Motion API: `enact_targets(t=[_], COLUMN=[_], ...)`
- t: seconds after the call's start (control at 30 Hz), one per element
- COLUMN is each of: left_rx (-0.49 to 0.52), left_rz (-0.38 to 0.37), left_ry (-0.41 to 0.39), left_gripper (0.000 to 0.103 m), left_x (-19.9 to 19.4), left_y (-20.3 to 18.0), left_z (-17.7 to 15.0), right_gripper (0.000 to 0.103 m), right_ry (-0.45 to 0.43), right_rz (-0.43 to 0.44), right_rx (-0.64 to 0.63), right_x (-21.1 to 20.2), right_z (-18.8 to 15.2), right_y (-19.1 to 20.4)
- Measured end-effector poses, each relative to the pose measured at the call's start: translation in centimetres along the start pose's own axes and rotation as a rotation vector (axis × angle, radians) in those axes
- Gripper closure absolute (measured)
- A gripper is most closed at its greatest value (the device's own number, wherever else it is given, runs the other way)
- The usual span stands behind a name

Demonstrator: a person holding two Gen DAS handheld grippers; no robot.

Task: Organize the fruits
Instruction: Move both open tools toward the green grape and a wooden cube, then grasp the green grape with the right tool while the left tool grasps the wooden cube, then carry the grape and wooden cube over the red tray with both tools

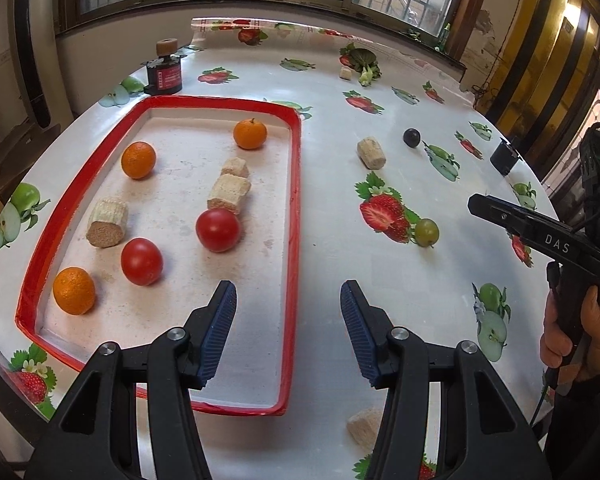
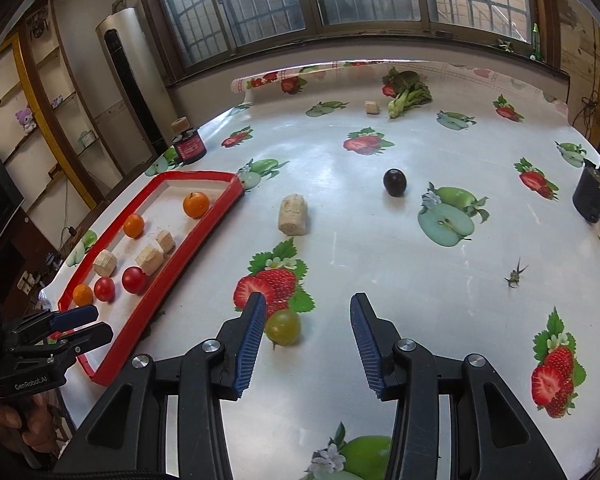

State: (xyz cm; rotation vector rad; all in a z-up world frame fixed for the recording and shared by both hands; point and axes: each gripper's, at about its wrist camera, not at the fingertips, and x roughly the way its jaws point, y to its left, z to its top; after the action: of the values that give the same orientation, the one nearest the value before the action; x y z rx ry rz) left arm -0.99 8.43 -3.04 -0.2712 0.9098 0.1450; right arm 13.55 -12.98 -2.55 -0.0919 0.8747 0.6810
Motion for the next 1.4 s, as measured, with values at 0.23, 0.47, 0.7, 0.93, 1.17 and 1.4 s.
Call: enact_targets(t=[0.23,0.47,0.7,0.93,1.17,1.4], left_rx=[0.053,0.095,0.172,0.235,0.215,0.194], left_rz=[-0.021,-0.053,-0.097,-0.078,-0.091,-0.108], left_ry=[0.021,0.049,0.051,0.103,0.087,0.014], left_gripper=[0.05,0.05,0.04,0.043,0.074,0.074], left_x=[0.1,-1.1,-2.1,-0.1,0.7,-0.9], left_y=[-1.5,-2.1,-3.7,-4.5,-4.0,-4.6], left_z=[-0.7,-3.1,-5.7,-7.2,-6.5,-4.2], right_gripper=[0.057,0.057,0.057,0.057,0.073,0.077], right_ry=[0.003,0.016,0.059,0.099,0.1,0.069], right_rz=[-0.011,0.017,0.05,0.04,0.006,0.011], right_rx=[0.021,-0.006,-0.038,-0.052,-0.069,-0.085], right_x=[-0.2,0.2,2.3,5.0,6.0,4.2], right_z=[-0.4,-1.1,-1.5,-1.5,-1.7,-1.7], right_y=[-1.3,0.1,2.0,2.7,2.8,2.9])
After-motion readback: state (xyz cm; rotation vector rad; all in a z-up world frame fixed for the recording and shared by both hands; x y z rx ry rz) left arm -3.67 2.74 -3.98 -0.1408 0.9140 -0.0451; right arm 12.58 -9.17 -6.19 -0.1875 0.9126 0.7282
